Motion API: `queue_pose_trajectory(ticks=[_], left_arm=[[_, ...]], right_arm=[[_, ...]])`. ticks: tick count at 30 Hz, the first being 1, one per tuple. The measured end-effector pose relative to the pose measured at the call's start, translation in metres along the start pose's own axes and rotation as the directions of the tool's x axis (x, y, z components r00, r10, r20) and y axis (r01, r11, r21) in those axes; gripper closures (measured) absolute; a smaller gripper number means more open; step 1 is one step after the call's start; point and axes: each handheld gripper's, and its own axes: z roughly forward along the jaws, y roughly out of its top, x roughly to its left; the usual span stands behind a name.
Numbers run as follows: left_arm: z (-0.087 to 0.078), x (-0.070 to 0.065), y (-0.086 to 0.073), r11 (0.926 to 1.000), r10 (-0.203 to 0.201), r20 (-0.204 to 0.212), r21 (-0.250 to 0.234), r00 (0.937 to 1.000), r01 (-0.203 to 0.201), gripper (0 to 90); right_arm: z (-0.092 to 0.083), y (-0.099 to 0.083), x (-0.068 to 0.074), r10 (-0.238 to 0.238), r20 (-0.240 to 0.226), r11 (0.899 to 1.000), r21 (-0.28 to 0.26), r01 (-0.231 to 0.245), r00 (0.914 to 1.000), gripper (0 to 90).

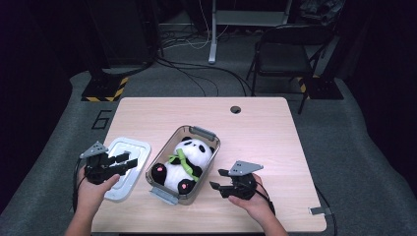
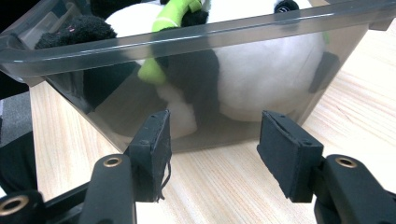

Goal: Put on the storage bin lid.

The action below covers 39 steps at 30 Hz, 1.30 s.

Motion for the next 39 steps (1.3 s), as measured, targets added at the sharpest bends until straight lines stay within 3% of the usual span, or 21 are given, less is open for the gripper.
queue_pose_trajectory(ticks=[2,7,14,24,28,39], left_arm=[[0.001,0.003,-0.003,1.0,-0.009,-0.004,-0.003,0.9999,0.009,48.0],[0.004,0.013,-0.012,0.9998,-0.014,-0.067,-0.015,0.9977,0.013,49.9],[0.002,0.026,-0.016,0.9992,-0.035,-0.092,-0.023,0.9951,0.033,48.5],[0.005,0.04,-0.023,0.9992,-0.038,-0.109,0.008,0.9933,0.039,48.9],[0.006,0.044,-0.027,0.9997,-0.022,-0.142,0.0,0.9897,0.023,49.7],[0.003,0.059,-0.036,0.9991,-0.042,-0.179,0.0,0.9829,0.043,53.6]], right_arm=[[0.0,0.0,-0.001,-0.01,0.001,1.0,-0.001,0.01,1.0,43.1],[-0.001,0.0,-0.001,-0.017,0.004,1.0,-0.004,0.017,0.9998,45.4],[-0.002,-0.001,-0.001,-0.019,0.009,1.0,-0.003,0.019,0.9998,45.4],[-0.004,-0.003,-0.004,-0.014,0.012,1.0,-0.002,0.014,0.9998,45.6],[-0.005,-0.004,-0.005,-0.013,0.015,1.0,0.002,0.013,0.9998,45.4],[-0.006,-0.005,-0.007,-0.003,0.02,1.0,0.004,0.003,0.9998,44.9]])
